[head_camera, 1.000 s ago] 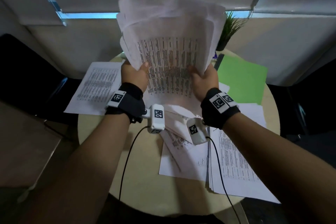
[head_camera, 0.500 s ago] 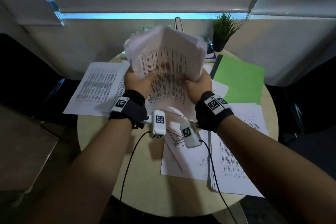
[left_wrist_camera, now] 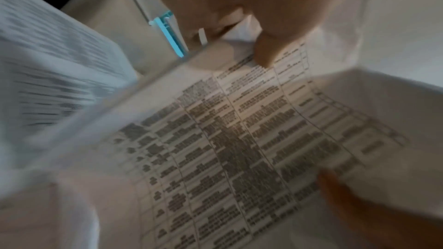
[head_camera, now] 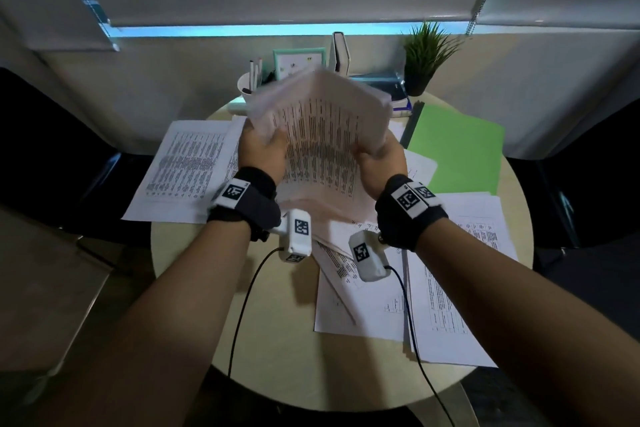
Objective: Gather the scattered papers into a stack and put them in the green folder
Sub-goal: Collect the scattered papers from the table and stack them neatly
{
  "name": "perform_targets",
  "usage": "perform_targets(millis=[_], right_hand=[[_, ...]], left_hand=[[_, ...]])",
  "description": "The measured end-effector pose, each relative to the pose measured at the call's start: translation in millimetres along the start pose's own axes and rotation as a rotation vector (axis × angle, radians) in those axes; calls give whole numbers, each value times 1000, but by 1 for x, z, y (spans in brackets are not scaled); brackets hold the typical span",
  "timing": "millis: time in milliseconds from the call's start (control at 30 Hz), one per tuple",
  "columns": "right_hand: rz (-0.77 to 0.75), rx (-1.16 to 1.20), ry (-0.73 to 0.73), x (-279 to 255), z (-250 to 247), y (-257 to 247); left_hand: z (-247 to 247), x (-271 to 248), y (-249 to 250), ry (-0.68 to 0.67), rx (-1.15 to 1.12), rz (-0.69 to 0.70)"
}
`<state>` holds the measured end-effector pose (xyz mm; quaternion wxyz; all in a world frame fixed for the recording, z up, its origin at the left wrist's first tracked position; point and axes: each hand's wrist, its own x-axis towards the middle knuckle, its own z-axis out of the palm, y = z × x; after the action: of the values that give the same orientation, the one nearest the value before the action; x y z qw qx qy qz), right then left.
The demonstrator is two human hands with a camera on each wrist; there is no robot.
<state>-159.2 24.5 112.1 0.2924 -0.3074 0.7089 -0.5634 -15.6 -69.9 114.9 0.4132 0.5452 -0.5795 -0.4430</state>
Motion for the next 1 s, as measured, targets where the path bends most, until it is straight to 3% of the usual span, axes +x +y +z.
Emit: perform_targets(millis=[233,467,567,800,900,1000], right_hand=[[-117,93,82,8,7,-26],[49,-15,115,6,-2,13],[50,-27,86,7,-5,8],[-98,32,154,10,-15,-17],[-50,15,145,5,-17,1],[84,-90,93,-2,-19,37]], left_hand=[[8,6,30,82,-121,123],[6,-3,-14,31,-5,-16],[9,-6,-9,6,25,56],[12,-8,22,62,-164,198],[18,-12,5,57,-106,160],[24,-21,-26,-71,60,17]])
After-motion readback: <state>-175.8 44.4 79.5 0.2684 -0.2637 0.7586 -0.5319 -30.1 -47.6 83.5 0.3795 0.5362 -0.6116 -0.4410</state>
